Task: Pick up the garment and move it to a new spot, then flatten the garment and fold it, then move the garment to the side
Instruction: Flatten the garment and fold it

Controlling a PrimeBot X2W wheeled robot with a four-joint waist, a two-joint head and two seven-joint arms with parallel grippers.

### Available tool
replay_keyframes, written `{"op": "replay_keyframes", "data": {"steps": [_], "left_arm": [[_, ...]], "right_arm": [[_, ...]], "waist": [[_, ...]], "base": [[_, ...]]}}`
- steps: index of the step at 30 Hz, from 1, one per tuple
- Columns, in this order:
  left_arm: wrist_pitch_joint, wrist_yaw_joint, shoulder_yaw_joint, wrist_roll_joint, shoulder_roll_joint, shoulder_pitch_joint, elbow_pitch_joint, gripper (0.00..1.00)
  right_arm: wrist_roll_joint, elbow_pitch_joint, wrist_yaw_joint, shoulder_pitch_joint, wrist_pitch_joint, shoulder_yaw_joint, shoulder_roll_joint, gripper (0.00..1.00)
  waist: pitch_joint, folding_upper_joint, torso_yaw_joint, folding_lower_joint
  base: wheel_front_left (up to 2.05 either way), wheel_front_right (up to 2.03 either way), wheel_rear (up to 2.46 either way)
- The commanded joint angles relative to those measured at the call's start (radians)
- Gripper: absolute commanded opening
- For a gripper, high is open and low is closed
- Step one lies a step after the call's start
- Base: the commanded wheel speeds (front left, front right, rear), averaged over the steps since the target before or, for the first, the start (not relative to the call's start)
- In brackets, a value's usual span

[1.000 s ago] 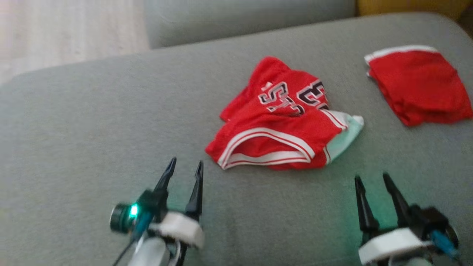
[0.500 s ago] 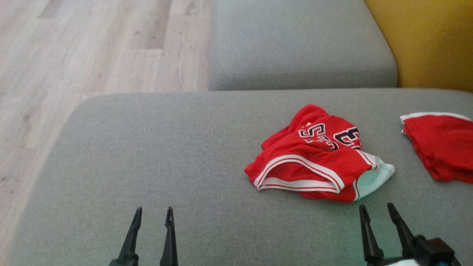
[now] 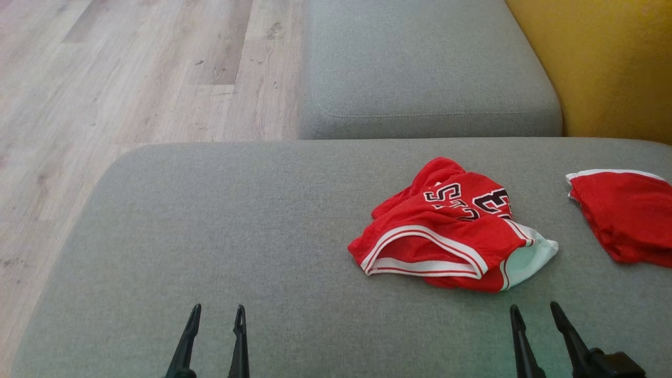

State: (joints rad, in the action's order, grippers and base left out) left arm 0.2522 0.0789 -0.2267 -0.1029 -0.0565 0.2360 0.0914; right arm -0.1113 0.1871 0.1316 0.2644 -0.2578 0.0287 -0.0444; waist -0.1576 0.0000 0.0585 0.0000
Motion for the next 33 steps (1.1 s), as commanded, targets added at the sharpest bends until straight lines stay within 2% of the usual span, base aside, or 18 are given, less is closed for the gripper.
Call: {"op": "replay_keyframes", "data": {"steps": [1,12,17,24,33], "left_arm": [[0.009,-0.001,0.032,0.008,0.006,-0.034,-0.025,1.00],[0.009,-0.004,0.014,0.005,0.006,-0.039,-0.003,1.00],[0.009,-0.021,-0.050,-0.004,0.006,-0.074,0.062,1.00],[0.009,-0.039,-0.231,-0.010,0.006,-0.263,0.196,1.00],[0.010,0.001,-0.454,-0.032,0.006,-0.561,0.320,1.00]], "right_arm": [[0.007,-0.032,-0.001,-0.036,-0.004,0.021,-0.007,1.00],[0.008,-0.033,-0.001,-0.039,-0.004,0.019,-0.006,1.00],[0.014,-0.037,-0.001,-0.050,-0.004,0.023,-0.006,1.00],[0.019,-0.052,-0.001,-0.094,-0.004,0.046,-0.023,1.00],[0.005,-0.067,-0.001,-0.184,-0.004,0.100,-0.050,1.00]], "waist": [[0.000,0.0000,-0.002,0.0000],[0.006,0.0000,-0.008,0.0000],[0.037,0.0000,-0.043,0.0000],[0.133,0.0000,-0.154,0.0000],[0.306,0.0000,-0.377,0.0000]], "base": [[0.00,0.00,0.00],[0.00,0.00,0.00],[0.00,0.00,0.00],[0.00,0.00,0.00],[0.00,0.00,0.00]]}}
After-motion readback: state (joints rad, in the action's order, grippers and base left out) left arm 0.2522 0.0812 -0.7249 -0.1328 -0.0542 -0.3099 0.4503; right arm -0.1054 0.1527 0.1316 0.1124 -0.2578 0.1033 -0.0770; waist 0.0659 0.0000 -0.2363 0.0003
